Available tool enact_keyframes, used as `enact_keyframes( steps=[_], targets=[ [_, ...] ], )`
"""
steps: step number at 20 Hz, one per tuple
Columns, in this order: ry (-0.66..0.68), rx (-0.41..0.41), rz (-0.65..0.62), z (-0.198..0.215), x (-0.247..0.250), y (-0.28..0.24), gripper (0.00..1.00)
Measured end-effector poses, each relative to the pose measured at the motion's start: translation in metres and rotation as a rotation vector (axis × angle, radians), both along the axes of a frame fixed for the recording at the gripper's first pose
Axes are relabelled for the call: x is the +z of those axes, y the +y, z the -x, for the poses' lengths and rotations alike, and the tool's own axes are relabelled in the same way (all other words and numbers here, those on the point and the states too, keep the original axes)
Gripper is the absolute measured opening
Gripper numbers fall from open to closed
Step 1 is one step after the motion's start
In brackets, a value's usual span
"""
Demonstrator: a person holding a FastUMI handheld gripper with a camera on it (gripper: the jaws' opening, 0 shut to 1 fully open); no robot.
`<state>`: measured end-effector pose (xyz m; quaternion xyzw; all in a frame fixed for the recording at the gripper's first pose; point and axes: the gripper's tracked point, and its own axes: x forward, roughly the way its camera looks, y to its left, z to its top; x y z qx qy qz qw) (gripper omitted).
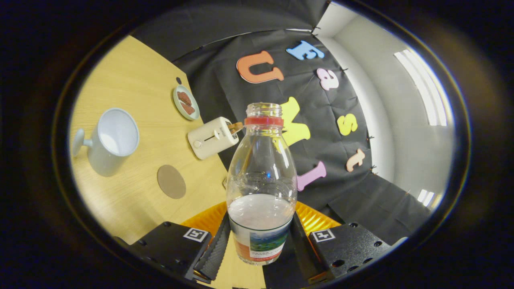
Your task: Take the bottle from table, then pour the juice into the cup, finally place the bottle on the coaster
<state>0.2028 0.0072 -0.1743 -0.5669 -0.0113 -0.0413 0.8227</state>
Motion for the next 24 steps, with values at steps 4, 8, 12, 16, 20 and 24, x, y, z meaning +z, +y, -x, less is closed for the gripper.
enact_keyframes(
  steps=[4,8,12,16,20,24],
  targets=[
    [-0.013,0.002,0.101,-0.002,0.005,0.003,0.79],
    [-0.028,0.012,0.202,-0.005,0.010,0.008,0.79],
    [-0.065,0.025,0.325,-0.004,0.016,0.014,0.79],
    [-0.070,0.036,0.393,-0.005,0.017,0.016,0.79],
    [-0.084,0.041,0.456,-0.005,0.019,0.018,0.79],
    [-0.108,0.046,0.512,-0.007,0.023,0.019,0.79]
  ],
)
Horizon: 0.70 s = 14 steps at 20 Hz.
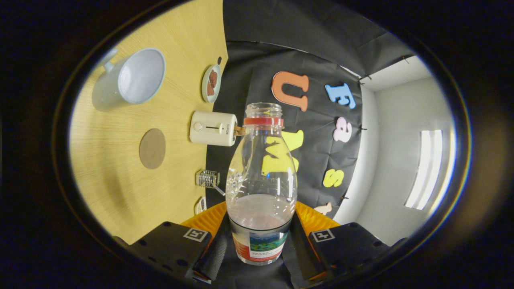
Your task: Take the bottle from table, then pour the juice into the cup, finally place the bottle on the coaster
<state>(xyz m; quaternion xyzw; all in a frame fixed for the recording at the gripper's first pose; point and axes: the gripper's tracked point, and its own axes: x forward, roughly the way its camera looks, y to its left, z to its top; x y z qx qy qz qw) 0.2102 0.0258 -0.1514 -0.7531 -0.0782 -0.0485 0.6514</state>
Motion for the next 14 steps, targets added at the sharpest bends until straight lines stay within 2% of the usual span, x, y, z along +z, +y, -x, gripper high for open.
enact_keyframes(
  steps=[14],
  targets=[
    [-0.015,0.025,0.068,0.0055,0.0007,0.0092,0.78]
  ],
)
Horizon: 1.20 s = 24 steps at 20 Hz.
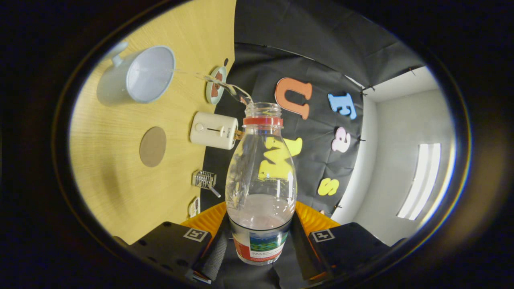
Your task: Take the bottle from table, then pour the juice into the cup, finally place the bottle on the coaster
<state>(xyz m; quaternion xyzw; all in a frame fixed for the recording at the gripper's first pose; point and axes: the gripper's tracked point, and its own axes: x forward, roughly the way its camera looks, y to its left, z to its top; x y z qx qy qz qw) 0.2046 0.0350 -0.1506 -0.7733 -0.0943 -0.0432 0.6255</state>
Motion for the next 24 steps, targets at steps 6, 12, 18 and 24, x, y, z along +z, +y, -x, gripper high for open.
enact_keyframes(
  steps=[6,12,18,24],
  targets=[
    [-0.008,0.007,0.025,0.0015,0.0008,0.0026,0.79],
    [-0.006,-0.003,0.047,-0.0016,0.0027,0.0004,0.79],
    [-0.010,-0.006,0.056,-0.0027,0.0043,-0.0023,0.79],
    [-0.020,-0.005,0.082,0.0021,0.0084,-0.0020,0.79]
  ],
)
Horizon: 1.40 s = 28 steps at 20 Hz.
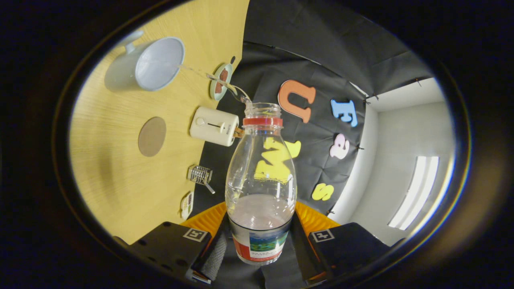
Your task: Take the bottle from table, then pour the juice into the cup, finally place the bottle on the coaster
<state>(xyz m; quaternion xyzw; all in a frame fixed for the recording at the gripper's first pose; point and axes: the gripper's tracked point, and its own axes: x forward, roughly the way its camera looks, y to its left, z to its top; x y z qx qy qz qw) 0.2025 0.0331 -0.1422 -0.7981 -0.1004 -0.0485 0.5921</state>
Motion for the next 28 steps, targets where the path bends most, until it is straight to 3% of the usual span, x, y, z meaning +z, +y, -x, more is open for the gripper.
enact_keyframes(
  steps=[28],
  targets=[
    [-0.081,0.024,0.160,0.004,0.025,0.020,0.79]
  ],
)
